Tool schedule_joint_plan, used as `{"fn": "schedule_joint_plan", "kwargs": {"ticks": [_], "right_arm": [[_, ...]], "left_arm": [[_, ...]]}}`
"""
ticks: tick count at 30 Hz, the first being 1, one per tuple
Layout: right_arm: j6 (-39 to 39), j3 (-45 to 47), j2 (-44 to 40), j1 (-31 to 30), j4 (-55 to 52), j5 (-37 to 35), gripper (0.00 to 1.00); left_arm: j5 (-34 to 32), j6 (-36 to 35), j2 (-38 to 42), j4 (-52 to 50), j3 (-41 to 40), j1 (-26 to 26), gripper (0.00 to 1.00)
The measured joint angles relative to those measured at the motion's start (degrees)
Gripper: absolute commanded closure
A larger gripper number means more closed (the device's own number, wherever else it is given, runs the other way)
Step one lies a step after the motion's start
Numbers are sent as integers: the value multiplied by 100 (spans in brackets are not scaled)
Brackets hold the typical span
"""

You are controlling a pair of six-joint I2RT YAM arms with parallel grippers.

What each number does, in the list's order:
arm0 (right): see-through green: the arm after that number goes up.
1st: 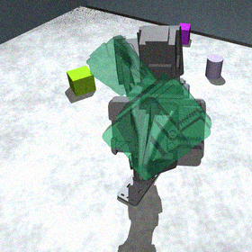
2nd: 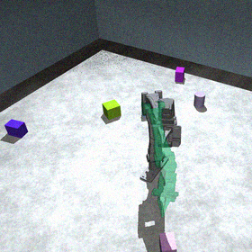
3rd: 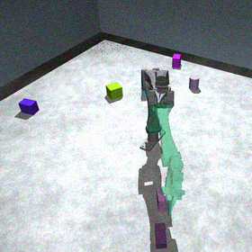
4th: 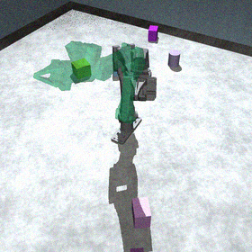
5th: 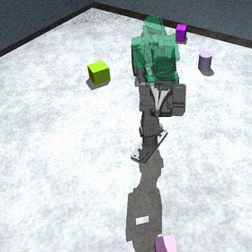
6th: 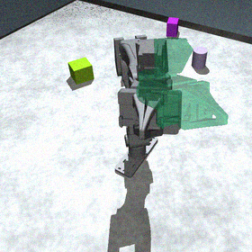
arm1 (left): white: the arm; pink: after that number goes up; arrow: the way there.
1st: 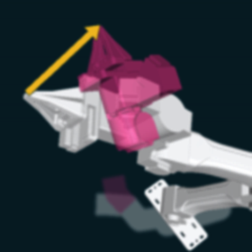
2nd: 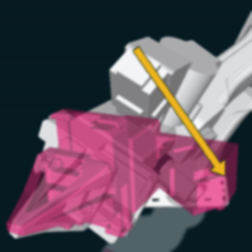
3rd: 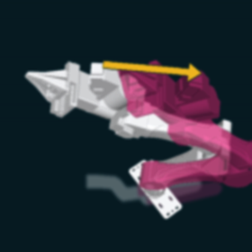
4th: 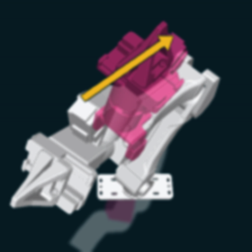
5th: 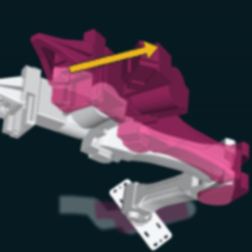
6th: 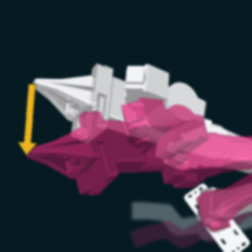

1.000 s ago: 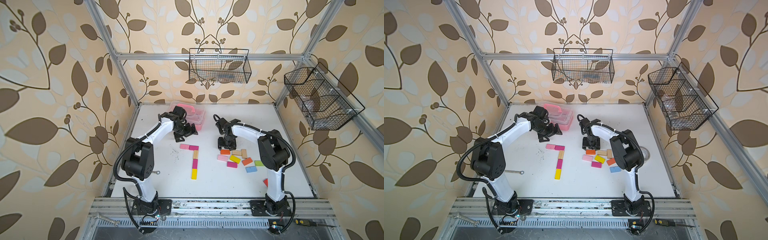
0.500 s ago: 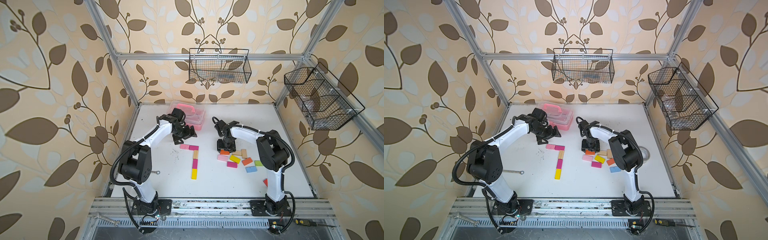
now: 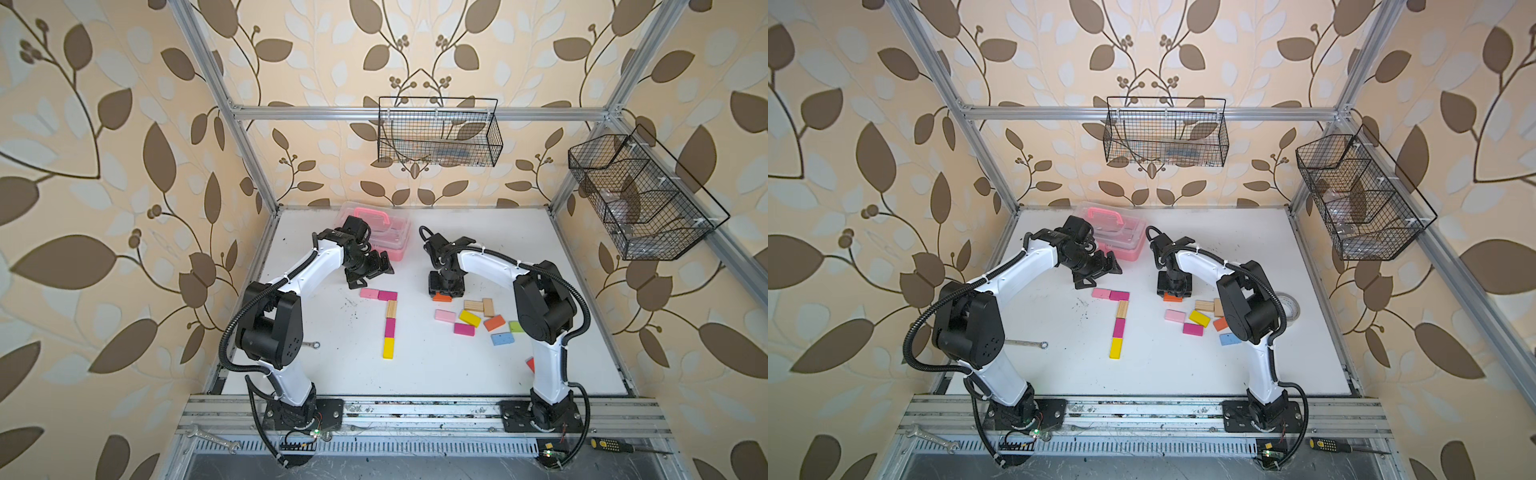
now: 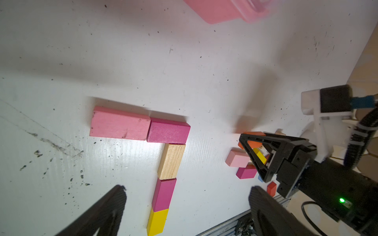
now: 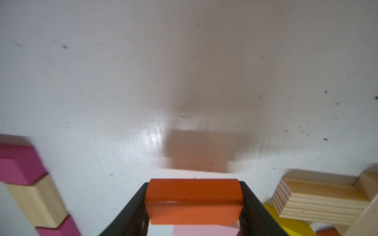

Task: Assemble the number 7 with building blocks
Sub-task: Pick up the building block from the center of the board, then place the building block at the center of the board.

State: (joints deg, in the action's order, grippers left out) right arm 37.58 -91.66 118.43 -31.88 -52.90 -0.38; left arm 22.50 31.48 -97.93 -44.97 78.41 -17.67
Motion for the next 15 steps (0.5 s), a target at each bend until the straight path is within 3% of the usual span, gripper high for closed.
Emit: {"fn": "schedule_joint_plan", "kwargs": {"ticks": [9, 15], "right_arm": [[190, -883, 616, -308, 4, 411, 41], [254, -955, 850, -437, -2, 610, 41]], "left_arm": [[-26, -11, 0, -94, 0, 0, 3], [-31, -37, 0, -125, 0, 0, 3]]}}
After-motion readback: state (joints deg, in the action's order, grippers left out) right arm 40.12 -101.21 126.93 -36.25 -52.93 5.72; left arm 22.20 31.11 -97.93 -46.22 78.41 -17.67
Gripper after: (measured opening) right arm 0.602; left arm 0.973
